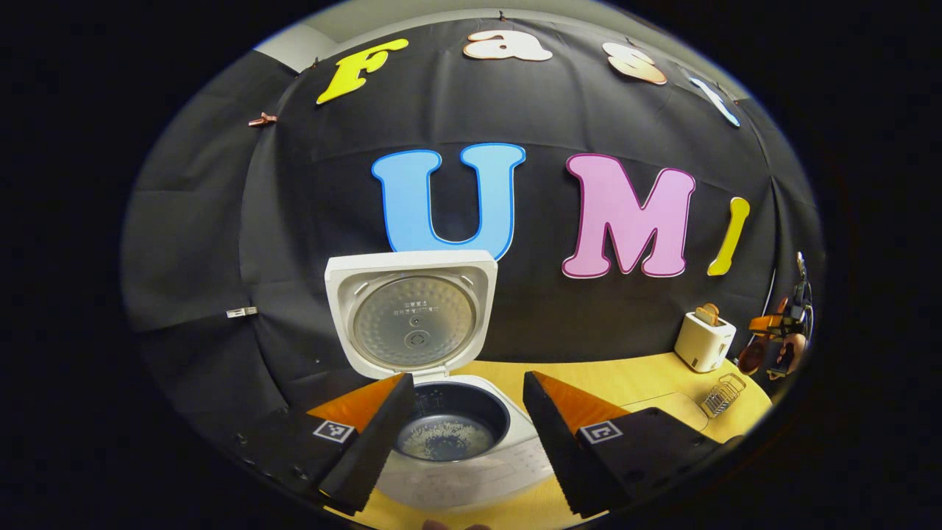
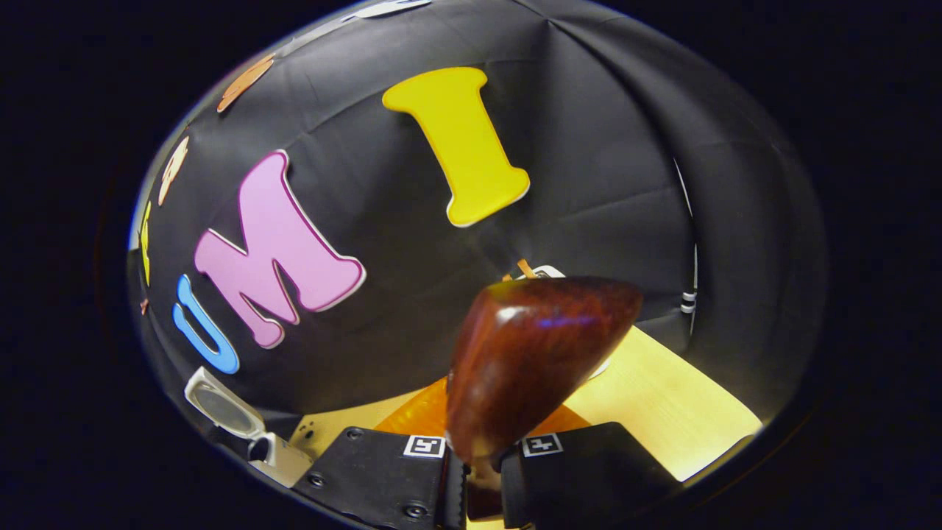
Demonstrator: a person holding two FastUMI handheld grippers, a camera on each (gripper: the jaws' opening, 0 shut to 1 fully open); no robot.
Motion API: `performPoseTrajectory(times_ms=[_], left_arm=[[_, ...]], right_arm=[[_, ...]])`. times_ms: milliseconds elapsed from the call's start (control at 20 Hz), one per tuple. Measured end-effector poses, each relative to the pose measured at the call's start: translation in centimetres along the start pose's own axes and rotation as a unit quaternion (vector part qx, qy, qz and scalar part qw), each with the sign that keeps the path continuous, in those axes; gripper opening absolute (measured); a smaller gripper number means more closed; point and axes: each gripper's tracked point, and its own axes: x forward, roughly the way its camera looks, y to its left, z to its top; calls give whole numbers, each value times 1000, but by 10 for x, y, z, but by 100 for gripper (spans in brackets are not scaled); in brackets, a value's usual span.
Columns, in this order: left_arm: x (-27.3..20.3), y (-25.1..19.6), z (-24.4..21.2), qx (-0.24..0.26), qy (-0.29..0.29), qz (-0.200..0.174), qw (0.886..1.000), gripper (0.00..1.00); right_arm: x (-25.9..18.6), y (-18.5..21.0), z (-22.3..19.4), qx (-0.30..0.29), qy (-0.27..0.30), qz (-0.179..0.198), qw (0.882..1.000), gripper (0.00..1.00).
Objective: Close the left gripper, press the button to open the rice cooker; take a wooden spoon from the chopstick holder with the right hand, scoop a spoonful of rice and pour it into the rice cooker, then put the wooden spoon back into the chopstick holder.
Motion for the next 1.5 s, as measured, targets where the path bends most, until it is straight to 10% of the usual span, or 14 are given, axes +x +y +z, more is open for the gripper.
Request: performPoseTrajectory(times_ms=[800, 900, 1250, 1500], left_arm=[[-1, 6, -5, 11, 15, 25, 1000, 95], [-2, 5, -4, 11, 15, 24, 1000, 95], [-3, -2, 3, 9, 5, 13, 1000, 95], [-3, -4, 18, 5, -12, 5, 1000, 95]], right_arm=[[37, -25, -88, -91, 83, -32, 992, 23], [37, -30, -87, -87, 81, -39, 992, 11], [22, -58, -68, -68, 75, -83, 991, 74], [-6, -71, -51, -56, 56, -111, 991, 87]])
